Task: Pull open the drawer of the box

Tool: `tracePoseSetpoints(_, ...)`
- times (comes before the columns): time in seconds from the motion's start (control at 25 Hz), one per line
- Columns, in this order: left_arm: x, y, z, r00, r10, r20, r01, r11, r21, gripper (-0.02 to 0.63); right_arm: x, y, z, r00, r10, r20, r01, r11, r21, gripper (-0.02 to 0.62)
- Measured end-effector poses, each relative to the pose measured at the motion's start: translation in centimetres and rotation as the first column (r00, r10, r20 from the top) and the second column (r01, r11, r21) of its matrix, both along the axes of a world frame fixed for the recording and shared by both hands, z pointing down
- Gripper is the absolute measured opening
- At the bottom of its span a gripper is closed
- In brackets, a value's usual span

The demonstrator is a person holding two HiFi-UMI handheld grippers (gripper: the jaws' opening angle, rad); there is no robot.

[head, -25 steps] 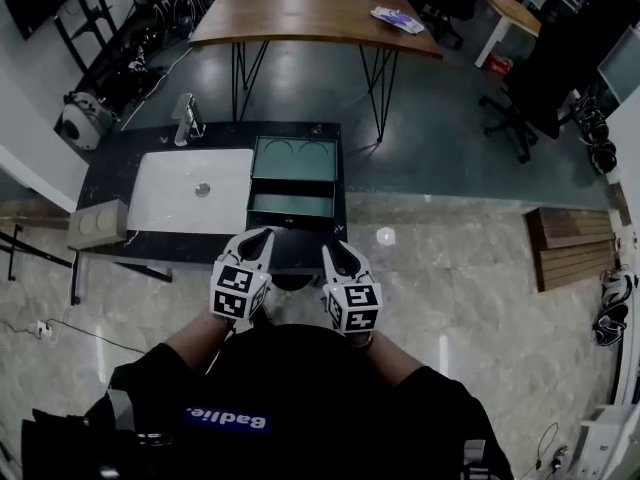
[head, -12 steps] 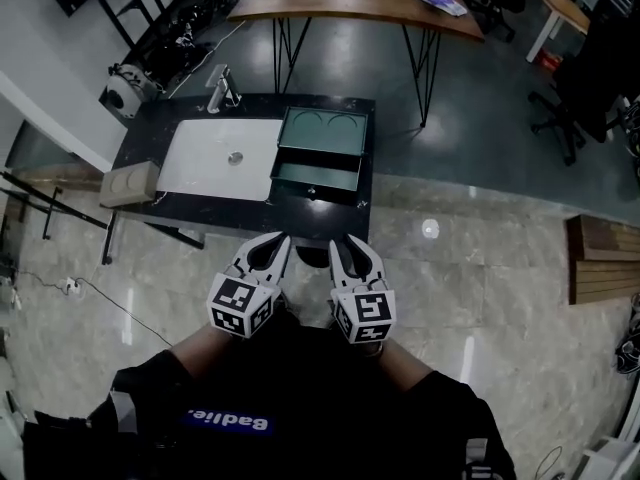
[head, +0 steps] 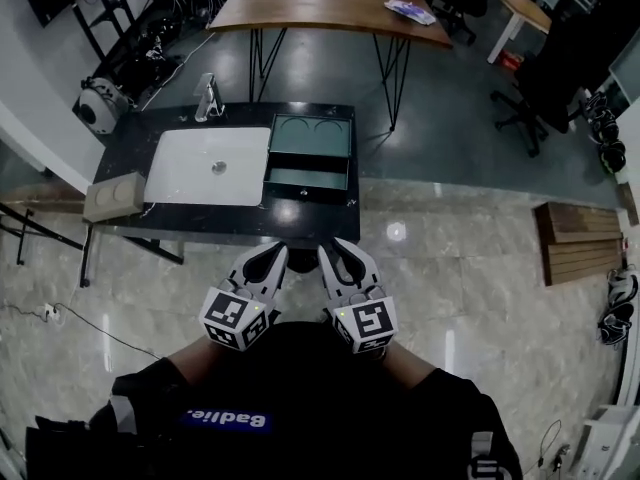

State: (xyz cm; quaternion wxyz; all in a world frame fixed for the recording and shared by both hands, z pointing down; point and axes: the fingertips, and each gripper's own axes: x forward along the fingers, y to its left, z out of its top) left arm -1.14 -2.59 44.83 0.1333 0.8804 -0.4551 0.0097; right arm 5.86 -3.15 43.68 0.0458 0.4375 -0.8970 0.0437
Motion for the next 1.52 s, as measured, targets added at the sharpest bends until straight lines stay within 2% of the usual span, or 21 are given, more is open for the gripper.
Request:
tracePoseSetpoints(0.2,-2.7,1.7,-2.6,0.999,0.034,0.004,-0.034,0.994,0.100,0.002,-4.6,3.0,-3.3,0.997,-0.075,0.008,0.074,0.994,0.078,0.064)
tracePoseSetpoints(0.36,-3.0,3.0,-5.3,0.997,0.068,0.027,-0.072,0.978,0.198,0.002,-5.7,4.2,-3.4,0.998,-0.061,-0.028,0.064,0.990,0.124,0.064)
tracePoseSetpoints(0.4,-3.0,3.3,-5.5,0.996,0.075,0.038,-0.082,0.974,0.212,0.002,-5.9,4.5,-3.5,0.998,-0.060,-0.037,0.064,0.988,0.138,0.053)
tracePoseSetpoints(0.44,-2.9,3.5,-5.6,0.995,0.084,0.047,-0.093,0.971,0.219,0.002,-6.1,4.8,-3.5,0.997,-0.059,-0.043,0.065,0.988,0.142,0.000)
tracePoseSetpoints(0.72,-2.4,4.7,-3.2,0.979,0.164,0.121,-0.183,0.970,0.160,0.002,-6.7,5.5,-2.7,0.999,-0.021,-0.041,0.024,0.997,0.072,0.000)
tracePoseSetpoints(0.8,-2.2,4.7,-2.8,0.974,0.176,0.142,-0.198,0.968,0.157,0.002,-6.5,5.2,-2.1,0.998,0.012,-0.057,-0.010,0.999,0.037,0.000)
tracePoseSetpoints(0.92,-1.9,4.9,-2.6,0.966,0.197,0.168,-0.224,0.961,0.163,0.002,-6.5,5.2,-1.9,0.997,0.029,-0.065,-0.027,0.999,0.030,0.000)
tracePoseSetpoints(1.52,-2.1,4.3,-2.2,0.969,0.184,0.162,-0.209,0.965,0.159,0.002,-6.3,4.3,-1.6,0.996,0.039,-0.074,-0.038,0.999,0.019,-0.002)
